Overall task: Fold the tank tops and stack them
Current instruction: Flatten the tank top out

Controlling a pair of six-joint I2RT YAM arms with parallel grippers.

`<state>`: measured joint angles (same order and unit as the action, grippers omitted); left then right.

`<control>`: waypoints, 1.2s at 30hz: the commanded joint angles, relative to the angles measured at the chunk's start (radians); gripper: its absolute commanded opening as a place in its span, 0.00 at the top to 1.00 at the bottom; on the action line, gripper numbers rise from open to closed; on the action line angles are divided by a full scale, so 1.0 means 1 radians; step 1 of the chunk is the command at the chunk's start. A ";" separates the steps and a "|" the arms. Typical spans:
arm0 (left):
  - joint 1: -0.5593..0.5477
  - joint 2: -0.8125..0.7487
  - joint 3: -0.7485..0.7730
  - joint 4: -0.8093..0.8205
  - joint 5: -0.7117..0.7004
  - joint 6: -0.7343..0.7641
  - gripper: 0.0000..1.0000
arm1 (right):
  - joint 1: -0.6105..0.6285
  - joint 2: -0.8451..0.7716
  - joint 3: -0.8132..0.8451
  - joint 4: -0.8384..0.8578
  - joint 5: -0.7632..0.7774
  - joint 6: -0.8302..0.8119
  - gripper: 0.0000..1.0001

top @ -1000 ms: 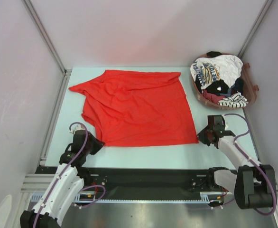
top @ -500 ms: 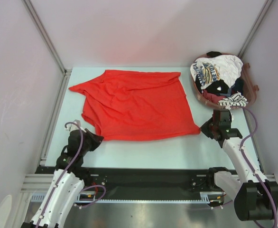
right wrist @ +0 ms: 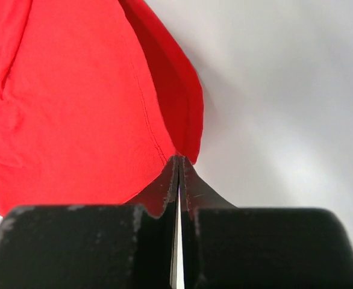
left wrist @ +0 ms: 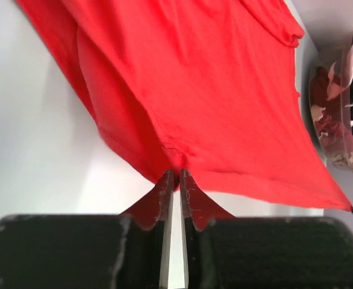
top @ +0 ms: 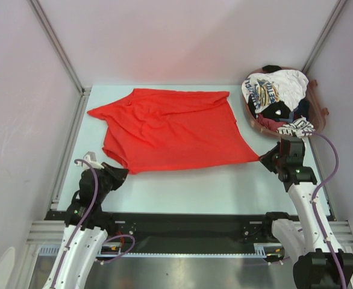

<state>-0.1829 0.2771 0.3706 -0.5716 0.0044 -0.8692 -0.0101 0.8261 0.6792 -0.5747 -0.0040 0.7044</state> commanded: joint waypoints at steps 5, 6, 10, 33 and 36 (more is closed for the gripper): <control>-0.001 0.080 -0.018 0.058 -0.017 0.007 0.90 | -0.022 0.030 0.008 0.006 -0.044 -0.042 1.00; 0.000 0.095 -0.025 0.068 -0.012 0.013 0.92 | -0.022 0.034 0.002 0.013 -0.047 -0.043 1.00; 0.000 0.154 -0.076 0.139 0.041 0.030 0.84 | -0.022 0.041 -0.036 0.027 -0.065 -0.039 1.00; -0.076 0.657 -0.052 0.352 0.019 0.159 0.52 | -0.024 0.077 -0.079 0.076 -0.085 -0.036 1.00; -0.079 0.656 -0.036 0.354 0.002 0.170 0.51 | -0.024 0.080 -0.081 0.078 -0.086 -0.039 1.00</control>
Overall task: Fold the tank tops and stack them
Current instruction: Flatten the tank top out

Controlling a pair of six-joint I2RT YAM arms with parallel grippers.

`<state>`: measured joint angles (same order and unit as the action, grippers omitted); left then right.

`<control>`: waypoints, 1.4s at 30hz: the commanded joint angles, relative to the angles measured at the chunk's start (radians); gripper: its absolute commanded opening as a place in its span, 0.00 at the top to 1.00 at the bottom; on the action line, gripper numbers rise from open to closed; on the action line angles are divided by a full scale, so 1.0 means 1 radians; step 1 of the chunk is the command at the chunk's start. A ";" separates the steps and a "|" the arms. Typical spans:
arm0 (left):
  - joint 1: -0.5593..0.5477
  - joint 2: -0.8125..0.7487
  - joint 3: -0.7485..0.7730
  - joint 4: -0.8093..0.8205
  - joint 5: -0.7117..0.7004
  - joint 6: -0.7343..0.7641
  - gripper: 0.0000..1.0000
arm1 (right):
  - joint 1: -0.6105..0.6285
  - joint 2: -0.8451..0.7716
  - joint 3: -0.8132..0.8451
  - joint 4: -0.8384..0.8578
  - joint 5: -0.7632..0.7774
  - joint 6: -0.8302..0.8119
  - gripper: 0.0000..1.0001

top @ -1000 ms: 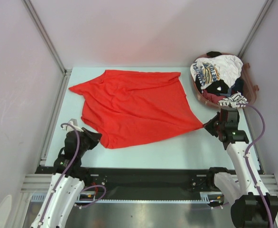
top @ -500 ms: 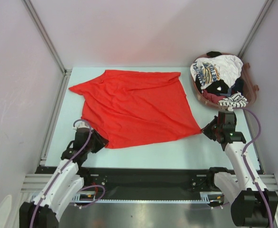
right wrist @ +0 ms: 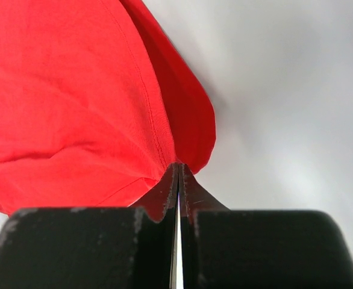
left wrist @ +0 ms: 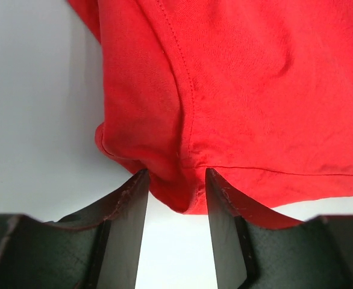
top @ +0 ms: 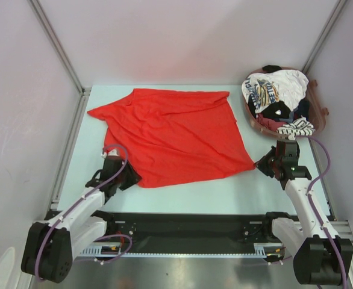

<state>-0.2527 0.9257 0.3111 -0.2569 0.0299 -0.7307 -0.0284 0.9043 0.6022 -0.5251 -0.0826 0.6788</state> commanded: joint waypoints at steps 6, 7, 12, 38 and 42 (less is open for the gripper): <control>-0.022 -0.075 0.100 -0.096 -0.145 0.051 0.56 | -0.007 0.007 -0.012 0.033 -0.008 -0.013 1.00; -0.025 -0.094 0.111 -0.122 -0.156 0.051 0.56 | -0.007 0.010 -0.013 0.034 -0.009 -0.013 1.00; -0.028 -0.146 0.115 -0.125 -0.145 0.056 0.54 | -0.007 0.018 -0.019 0.045 -0.013 -0.010 1.00; -0.076 0.102 0.108 -0.008 -0.084 0.039 0.68 | -0.022 0.025 -0.028 0.050 -0.025 -0.015 1.00; -0.076 0.073 0.088 -0.013 -0.107 0.033 0.66 | -0.025 0.024 -0.032 0.051 -0.026 -0.016 1.00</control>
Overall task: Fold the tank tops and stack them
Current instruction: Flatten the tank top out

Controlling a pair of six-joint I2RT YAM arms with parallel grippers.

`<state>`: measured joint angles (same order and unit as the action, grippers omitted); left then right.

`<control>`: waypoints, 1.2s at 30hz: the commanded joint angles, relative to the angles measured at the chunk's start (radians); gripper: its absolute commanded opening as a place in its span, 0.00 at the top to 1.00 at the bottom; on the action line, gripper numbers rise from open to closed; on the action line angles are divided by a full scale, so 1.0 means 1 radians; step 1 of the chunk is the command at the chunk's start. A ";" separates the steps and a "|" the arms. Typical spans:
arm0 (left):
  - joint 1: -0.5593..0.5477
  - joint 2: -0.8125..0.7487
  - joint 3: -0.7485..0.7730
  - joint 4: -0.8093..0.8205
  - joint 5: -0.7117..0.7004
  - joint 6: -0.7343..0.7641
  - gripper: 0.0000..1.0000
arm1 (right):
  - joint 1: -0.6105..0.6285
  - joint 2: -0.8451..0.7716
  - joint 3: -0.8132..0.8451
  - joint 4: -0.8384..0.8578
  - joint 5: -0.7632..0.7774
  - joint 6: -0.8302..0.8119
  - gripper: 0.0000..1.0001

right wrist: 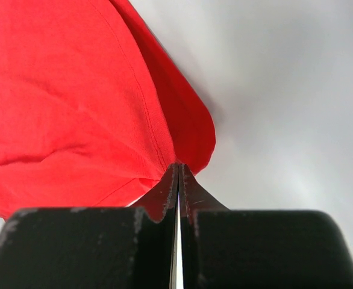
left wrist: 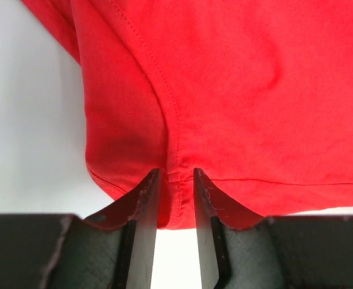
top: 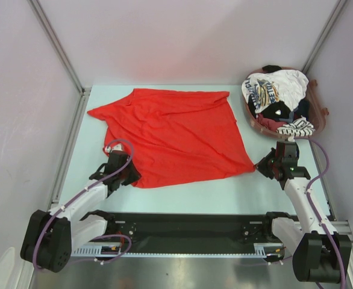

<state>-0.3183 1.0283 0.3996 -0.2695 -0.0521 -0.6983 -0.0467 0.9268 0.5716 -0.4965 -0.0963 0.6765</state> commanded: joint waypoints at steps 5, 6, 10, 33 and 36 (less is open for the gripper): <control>-0.015 0.001 0.001 0.004 0.014 -0.003 0.68 | -0.010 0.006 -0.003 0.027 -0.020 -0.012 1.00; -0.016 0.006 0.002 0.004 0.017 -0.003 0.69 | -0.010 0.006 -0.003 0.027 -0.023 -0.009 1.00; -0.018 0.007 -0.008 0.016 0.021 -0.006 0.69 | -0.010 0.004 -0.004 0.026 -0.020 -0.012 1.00; -0.022 -0.390 -0.036 -0.103 -0.051 -0.041 1.00 | -0.019 -0.025 0.017 0.000 -0.020 -0.029 1.00; -0.021 -0.502 -0.053 -0.152 -0.049 -0.079 1.00 | -0.019 -0.058 0.022 -0.025 -0.011 -0.035 1.00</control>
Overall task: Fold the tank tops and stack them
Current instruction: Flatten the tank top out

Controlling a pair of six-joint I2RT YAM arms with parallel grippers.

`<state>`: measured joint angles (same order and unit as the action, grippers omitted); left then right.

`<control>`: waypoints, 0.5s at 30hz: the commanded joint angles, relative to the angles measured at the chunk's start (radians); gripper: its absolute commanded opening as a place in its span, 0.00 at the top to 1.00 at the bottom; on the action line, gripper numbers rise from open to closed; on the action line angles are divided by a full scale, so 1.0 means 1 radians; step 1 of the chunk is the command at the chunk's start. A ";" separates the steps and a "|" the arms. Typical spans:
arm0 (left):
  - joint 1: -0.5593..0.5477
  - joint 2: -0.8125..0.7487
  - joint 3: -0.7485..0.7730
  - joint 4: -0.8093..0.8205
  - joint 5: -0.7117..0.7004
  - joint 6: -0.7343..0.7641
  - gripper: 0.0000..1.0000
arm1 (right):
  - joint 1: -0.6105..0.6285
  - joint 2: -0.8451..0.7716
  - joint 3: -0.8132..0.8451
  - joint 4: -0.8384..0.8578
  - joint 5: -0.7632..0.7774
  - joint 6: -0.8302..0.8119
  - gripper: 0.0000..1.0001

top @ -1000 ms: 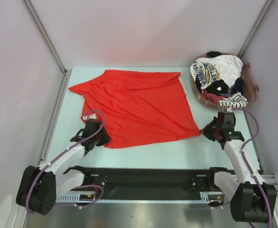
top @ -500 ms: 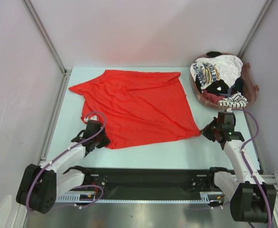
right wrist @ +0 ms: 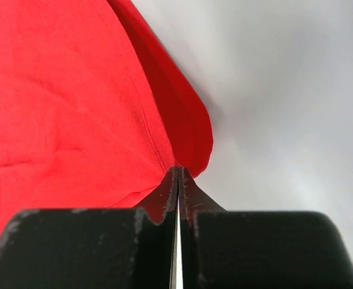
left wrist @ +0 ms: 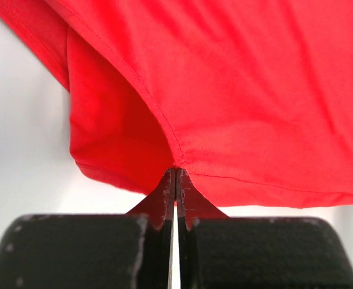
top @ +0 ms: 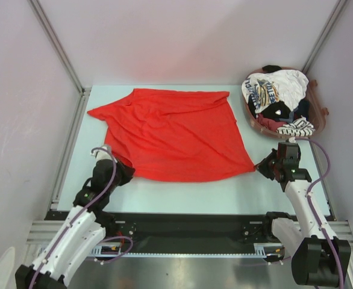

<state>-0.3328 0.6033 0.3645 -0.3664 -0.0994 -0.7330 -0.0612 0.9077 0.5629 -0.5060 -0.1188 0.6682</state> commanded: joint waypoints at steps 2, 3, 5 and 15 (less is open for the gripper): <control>-0.008 -0.155 -0.015 -0.084 -0.009 -0.068 1.00 | -0.005 -0.052 0.031 -0.023 0.007 -0.030 1.00; -0.006 -0.181 -0.012 -0.120 -0.017 -0.075 1.00 | -0.005 -0.050 0.031 -0.025 0.002 -0.030 1.00; -0.006 -0.241 0.005 -0.143 -0.034 -0.100 1.00 | -0.005 -0.033 0.034 -0.023 -0.001 -0.036 1.00; -0.005 -0.275 0.100 -0.233 -0.141 -0.135 1.00 | -0.005 0.022 0.078 -0.009 0.019 -0.064 1.00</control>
<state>-0.3336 0.3386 0.4290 -0.5835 -0.2001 -0.8425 -0.0612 0.9382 0.5957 -0.5217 -0.1181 0.6277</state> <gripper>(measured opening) 0.008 0.010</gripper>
